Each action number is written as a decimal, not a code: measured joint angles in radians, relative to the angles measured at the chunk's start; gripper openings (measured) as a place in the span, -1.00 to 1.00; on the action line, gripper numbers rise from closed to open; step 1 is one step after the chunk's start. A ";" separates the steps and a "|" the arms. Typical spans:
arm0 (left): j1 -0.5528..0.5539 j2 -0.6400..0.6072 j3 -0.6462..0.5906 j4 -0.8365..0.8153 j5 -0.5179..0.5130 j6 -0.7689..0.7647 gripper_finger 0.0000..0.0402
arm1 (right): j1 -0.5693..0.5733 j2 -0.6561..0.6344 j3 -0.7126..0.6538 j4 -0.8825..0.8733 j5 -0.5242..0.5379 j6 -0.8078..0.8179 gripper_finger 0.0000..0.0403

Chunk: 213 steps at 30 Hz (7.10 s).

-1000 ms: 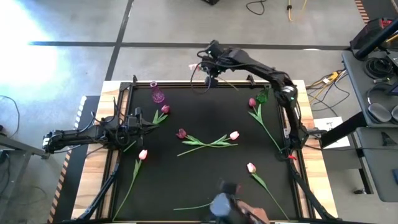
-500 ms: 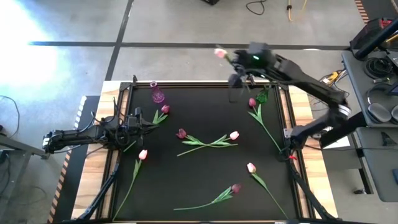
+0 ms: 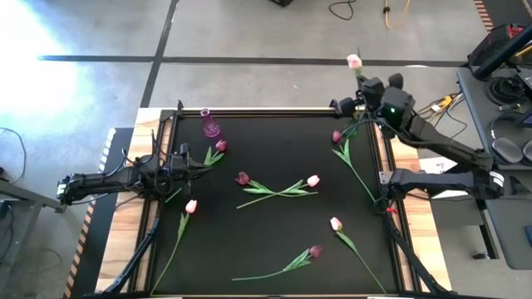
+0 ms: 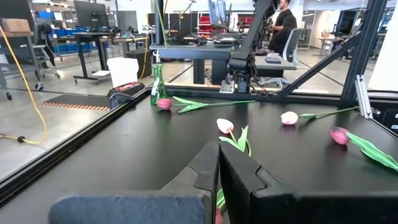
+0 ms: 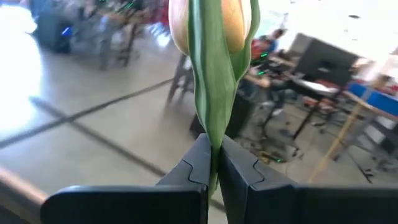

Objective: Sort flowers into vase by color
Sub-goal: Put the pink flower into the green vase, then put the red flower into the violet vase

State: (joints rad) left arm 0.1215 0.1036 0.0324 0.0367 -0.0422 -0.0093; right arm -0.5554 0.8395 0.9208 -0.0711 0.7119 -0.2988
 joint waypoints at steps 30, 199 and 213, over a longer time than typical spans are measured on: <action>0.001 0.000 0.000 0.000 0.000 0.000 -1.00 | -0.143 0.072 -0.265 0.352 0.075 -0.001 -0.94; 0.171 1.184 0.772 -0.841 -0.218 -0.157 -0.42 | 0.670 -0.212 -0.482 0.016 -0.079 0.324 -0.94; 0.305 1.243 0.740 -0.777 -0.148 -0.066 -0.52 | 0.874 -0.148 -0.629 0.568 -0.030 0.093 -0.94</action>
State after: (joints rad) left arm 0.4261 1.3471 0.7727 -0.7404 -0.1899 -0.0757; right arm 0.3181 0.6918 0.2923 0.4972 0.6815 -0.2057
